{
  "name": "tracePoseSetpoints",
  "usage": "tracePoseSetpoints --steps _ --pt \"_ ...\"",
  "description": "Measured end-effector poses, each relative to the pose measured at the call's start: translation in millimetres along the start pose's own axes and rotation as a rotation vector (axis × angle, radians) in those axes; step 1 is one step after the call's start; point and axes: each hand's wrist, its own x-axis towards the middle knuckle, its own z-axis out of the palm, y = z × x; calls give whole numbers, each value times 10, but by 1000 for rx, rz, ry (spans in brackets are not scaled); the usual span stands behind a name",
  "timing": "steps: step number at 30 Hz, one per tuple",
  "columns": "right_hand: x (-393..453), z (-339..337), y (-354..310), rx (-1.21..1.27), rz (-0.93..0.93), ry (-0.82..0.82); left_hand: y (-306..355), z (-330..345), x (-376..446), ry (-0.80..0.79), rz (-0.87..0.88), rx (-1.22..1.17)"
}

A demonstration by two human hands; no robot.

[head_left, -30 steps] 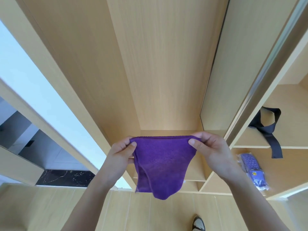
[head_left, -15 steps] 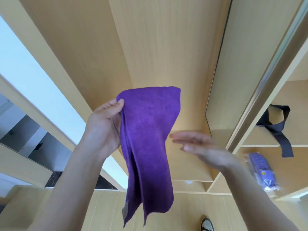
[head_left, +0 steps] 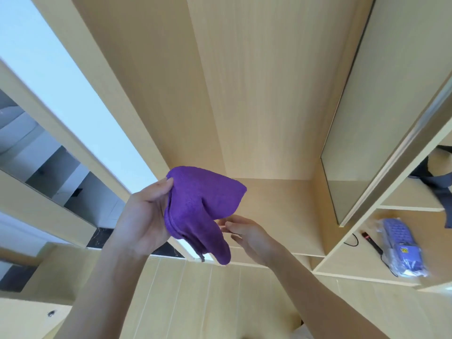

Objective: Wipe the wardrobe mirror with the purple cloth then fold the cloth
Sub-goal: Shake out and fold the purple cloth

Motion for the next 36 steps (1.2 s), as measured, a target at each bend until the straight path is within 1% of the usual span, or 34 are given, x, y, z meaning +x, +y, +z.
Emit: tracePoseSetpoints --steps 3,6,8,10,13,17,19,22,24,26,28,29,32,33,36 --pt "74 84 -45 -123 -70 -84 59 -83 -80 11 17 -51" --pt "134 254 3 -228 -61 -181 52 -146 -122 39 11 -74" --pt "133 333 61 -243 -60 -223 49 -196 -130 60 2 -89" --pt "89 357 87 -190 -17 -235 55 -259 -122 78 -3 -106" --pt "16 295 79 -18 46 -228 68 -349 -89 91 3 -118" --pt "-100 51 -47 120 78 -228 46 -380 -28 50 10 -126" --pt "-136 -76 -99 118 117 -231 29 -368 8 8 16 -97" --pt "-164 -164 -161 6 144 -170 16 -311 71 -70 24 3" --pt "-198 -202 -192 -31 140 -135 7 -304 133 -69 24 16" --pt "-263 -280 -201 -21 114 -103 -10 -336 218 -32 17 1" --pt "-362 -357 -231 -11 64 -64 -43 -400 319 34 5 -53" --pt "-425 -380 -263 -39 20 -15 -76 -443 380 89 -1 -86" --pt "-633 -365 -409 -308 -176 242 -245 -563 540 246 -45 -141" --pt "-706 -324 -481 -394 -231 288 -330 -615 591 280 -63 -145" --pt "-918 -124 -746 -585 -354 310 -608 -655 688 334 -162 -198"
